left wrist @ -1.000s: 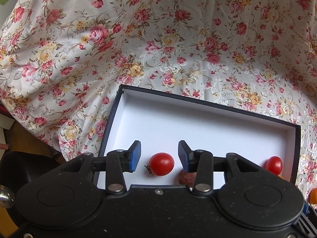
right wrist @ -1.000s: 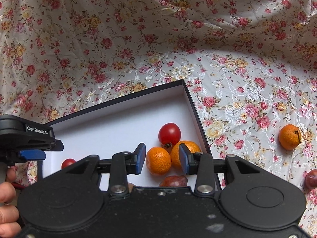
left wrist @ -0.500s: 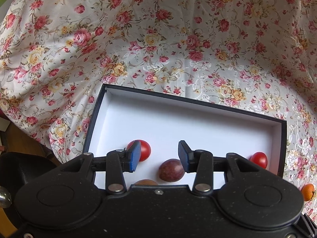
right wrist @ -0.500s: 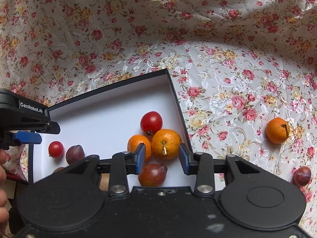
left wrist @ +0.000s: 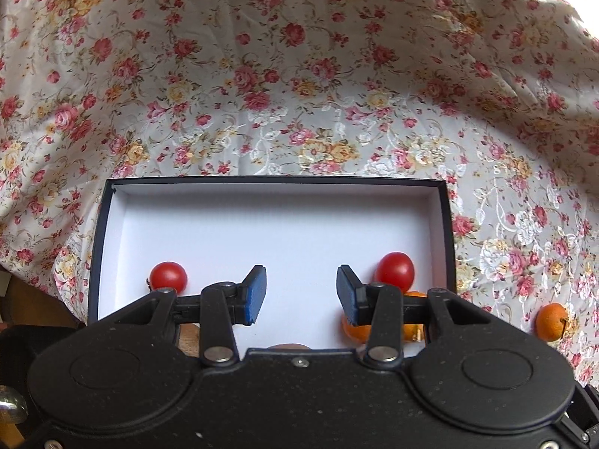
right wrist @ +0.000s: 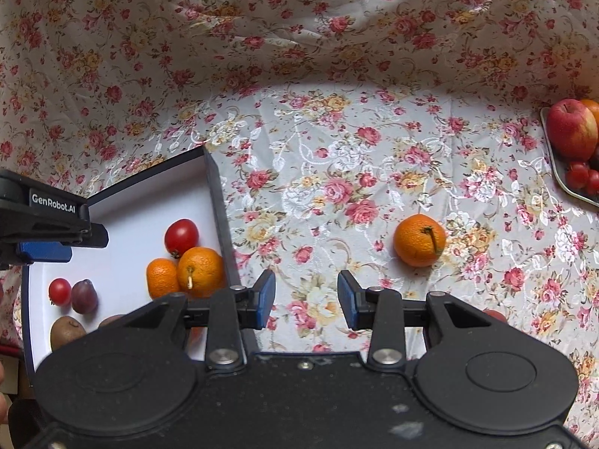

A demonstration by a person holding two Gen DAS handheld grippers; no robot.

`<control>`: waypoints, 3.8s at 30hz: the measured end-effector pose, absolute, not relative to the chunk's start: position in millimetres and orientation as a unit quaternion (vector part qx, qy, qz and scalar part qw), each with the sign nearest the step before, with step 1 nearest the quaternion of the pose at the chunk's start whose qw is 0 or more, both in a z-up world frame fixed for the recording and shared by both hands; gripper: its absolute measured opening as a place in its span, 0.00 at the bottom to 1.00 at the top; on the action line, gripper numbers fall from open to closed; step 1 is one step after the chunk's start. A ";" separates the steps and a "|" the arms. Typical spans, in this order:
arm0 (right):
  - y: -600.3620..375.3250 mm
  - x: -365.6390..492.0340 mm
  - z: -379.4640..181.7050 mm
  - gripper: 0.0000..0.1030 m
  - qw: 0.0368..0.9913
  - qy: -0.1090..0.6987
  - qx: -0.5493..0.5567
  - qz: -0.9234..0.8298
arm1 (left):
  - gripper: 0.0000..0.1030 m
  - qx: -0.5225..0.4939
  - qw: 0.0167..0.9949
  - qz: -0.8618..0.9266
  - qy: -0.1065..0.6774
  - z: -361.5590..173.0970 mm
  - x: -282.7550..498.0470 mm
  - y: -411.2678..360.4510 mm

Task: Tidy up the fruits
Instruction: 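Withdraw both open tools from the box toward the remaining fruit, then lower the left tool onto the dark red plum and close it, then lift the plum with the left tool while the right tool approaches the last mandarin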

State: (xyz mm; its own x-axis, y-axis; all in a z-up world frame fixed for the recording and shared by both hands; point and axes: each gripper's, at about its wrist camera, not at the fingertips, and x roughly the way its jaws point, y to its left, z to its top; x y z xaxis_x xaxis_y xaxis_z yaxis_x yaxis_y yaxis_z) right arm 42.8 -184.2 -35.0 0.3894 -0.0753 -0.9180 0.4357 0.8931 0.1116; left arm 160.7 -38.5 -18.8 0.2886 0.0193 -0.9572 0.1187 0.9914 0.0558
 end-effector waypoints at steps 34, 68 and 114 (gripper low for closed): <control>-382.7 -105.8 -46.4 0.39 0.755 0.534 0.236 -0.297 | 0.50 0.168 0.747 -0.202 0.611 -41.7 54.6 -263.9; -406.2 -135.0 -49.7 0.39 0.740 0.537 0.289 -0.283 | 0.51 0.206 0.707 -0.253 0.628 -75.3 -2.0 -298.7; -379.6 -88.7 -59.4 0.39 0.739 0.546 0.299 -0.258 | 0.32 0.092 0.741 -0.190 0.638 -50.5 57.8 -242.4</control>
State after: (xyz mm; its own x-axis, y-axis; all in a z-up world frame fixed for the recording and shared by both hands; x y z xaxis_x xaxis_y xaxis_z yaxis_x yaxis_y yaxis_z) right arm -88.7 -379.6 -59.4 0.2720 -0.0548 -0.9607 0.7070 0.6887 0.1609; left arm 57.8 -242.4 -50.5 0.1137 -0.1640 -0.9799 0.3988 0.9109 -0.1061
